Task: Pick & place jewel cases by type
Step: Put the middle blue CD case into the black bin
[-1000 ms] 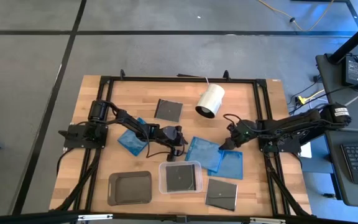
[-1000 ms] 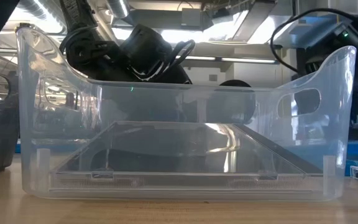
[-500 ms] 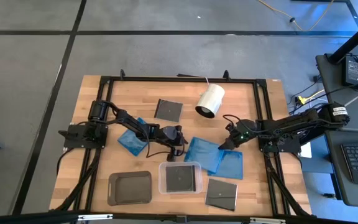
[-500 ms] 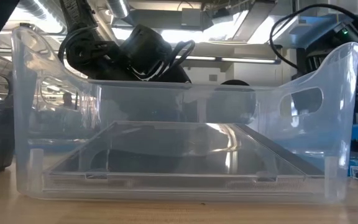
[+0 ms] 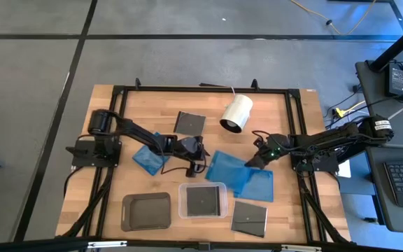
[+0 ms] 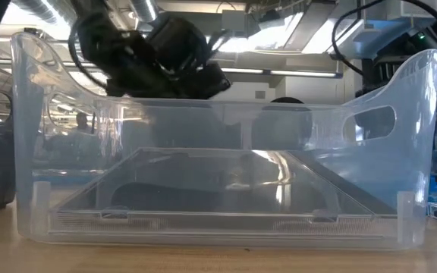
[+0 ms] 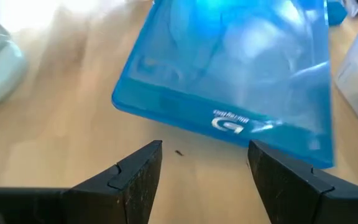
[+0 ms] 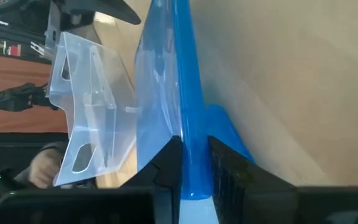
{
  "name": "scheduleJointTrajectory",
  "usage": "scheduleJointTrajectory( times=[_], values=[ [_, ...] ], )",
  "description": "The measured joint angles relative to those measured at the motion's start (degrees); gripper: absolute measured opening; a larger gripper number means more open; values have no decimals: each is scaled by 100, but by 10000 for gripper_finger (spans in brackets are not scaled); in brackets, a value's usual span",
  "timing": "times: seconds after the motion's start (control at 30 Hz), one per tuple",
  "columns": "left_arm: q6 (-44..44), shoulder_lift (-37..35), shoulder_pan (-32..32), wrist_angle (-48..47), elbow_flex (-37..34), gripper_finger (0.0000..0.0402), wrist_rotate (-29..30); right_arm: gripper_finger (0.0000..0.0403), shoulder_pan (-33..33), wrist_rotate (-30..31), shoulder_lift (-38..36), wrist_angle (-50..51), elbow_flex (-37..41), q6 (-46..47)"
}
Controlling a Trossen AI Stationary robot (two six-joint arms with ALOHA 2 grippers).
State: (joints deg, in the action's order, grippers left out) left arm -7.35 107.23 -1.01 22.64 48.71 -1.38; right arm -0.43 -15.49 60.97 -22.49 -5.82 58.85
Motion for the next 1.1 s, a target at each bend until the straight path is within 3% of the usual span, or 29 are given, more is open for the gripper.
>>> scheduleJointTrajectory(
  times=[0.23,0.5,0.63,0.83,1.1],
  values=[
    [892,-913,301,-1236,0,235,-179,65,-2,280,1,-172,-102,-768],
    [2267,-1798,1105,-1374,4,229,-2041,63,-2,65,7,93,-839,-1970],
    [2816,-1857,1423,-1353,4,224,-2541,63,-2,79,7,885,-1384,-2476],
    [2796,-1854,1456,-1317,4,215,-3059,63,-5,291,7,1663,-1980,-2904],
    [2456,-1850,1256,-1220,4,196,-2972,64,-4,385,7,1796,-2135,-2991]
  ],
)
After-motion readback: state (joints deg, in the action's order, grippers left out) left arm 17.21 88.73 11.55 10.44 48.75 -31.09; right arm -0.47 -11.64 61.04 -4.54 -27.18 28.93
